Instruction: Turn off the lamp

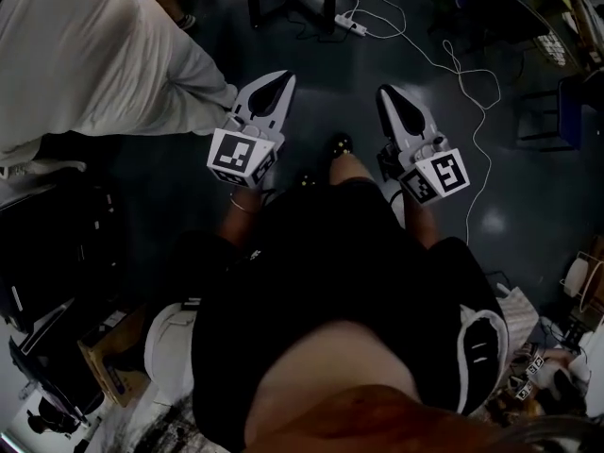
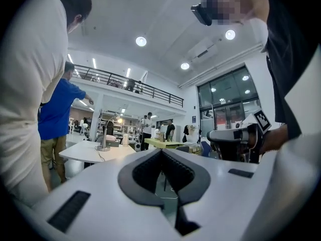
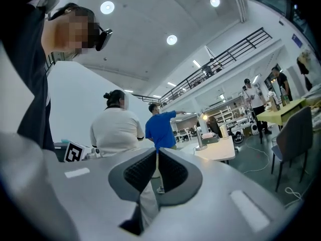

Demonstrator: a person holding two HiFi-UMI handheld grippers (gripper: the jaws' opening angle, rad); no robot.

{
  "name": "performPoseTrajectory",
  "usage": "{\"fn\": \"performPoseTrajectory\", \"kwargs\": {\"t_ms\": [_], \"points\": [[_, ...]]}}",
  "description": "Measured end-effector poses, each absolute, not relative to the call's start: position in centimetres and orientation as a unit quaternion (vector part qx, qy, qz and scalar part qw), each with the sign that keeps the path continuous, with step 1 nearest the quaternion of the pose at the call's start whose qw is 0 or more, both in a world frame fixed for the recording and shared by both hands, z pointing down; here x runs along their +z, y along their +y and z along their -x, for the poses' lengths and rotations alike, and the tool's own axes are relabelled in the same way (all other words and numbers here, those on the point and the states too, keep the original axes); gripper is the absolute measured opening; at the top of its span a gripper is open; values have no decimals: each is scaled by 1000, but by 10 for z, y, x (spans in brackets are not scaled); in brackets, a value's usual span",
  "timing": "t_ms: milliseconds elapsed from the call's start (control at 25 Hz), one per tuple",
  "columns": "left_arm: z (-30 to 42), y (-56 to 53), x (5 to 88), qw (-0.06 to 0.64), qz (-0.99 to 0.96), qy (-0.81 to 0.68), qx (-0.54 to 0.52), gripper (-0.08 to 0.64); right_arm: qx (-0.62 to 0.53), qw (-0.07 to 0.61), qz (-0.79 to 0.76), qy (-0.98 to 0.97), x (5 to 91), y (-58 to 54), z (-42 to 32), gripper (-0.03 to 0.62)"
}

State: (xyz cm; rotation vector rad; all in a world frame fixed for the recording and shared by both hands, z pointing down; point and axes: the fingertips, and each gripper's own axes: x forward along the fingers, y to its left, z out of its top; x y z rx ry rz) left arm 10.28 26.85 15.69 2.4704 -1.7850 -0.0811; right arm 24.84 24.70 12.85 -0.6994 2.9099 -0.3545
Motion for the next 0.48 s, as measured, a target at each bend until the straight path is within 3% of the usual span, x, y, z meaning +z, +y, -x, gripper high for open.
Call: {"fn": "performPoseTrajectory", "kwargs": {"t_ms": [480], "points": [[-52, 244, 167, 58, -764, -643, -4, 6, -125, 67, 181, 973, 135, 190, -202, 2]]}}
